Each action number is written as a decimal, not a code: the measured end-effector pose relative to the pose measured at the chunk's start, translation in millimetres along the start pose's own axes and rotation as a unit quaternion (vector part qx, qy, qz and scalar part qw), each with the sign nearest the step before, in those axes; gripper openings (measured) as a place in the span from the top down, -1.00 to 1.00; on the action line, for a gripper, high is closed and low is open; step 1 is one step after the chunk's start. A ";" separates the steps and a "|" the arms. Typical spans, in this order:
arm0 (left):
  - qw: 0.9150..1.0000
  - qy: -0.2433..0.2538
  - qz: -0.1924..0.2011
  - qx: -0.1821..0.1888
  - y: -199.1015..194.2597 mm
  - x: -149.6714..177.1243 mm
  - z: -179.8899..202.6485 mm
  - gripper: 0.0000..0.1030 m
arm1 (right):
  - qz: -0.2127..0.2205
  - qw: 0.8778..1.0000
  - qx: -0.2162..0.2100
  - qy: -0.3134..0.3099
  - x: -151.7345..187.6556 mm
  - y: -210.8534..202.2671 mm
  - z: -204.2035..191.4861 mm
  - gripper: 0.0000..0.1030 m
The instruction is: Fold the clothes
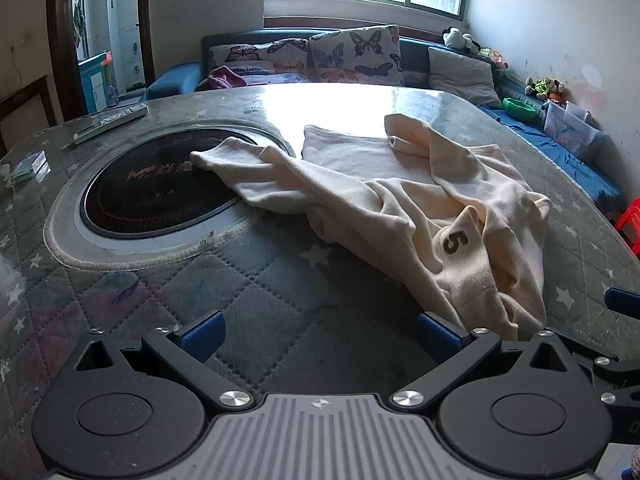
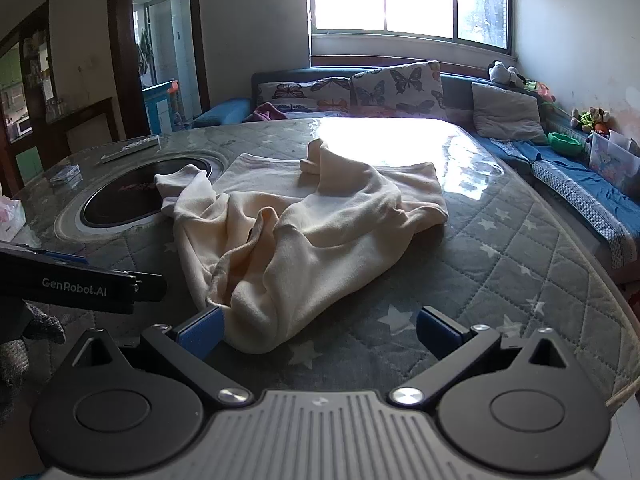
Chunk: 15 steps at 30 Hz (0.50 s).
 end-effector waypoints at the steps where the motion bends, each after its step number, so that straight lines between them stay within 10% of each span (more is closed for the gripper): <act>1: 1.000 0.001 -0.001 -0.001 -0.1 0.6 0.6 -1.00 | 0.000 1.000 0.000 0.001 0.3 -0.3 0.0 -1.00; 15: 1.000 0.012 -0.007 -0.004 -4.2 6.1 8.4 -1.00 | -0.002 1.000 0.005 0.001 4.9 -3.3 -1.4 -1.00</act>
Point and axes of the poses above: each gripper's, at about its wrist camera, not at the fingertips, and y roughly the way its jaws point, z to its right, x to its underside, the point moved 2 cm from there along y, roughly the way its jaws point, and after that the axes turned 10 degrees about -x, right-handed, at the moved point
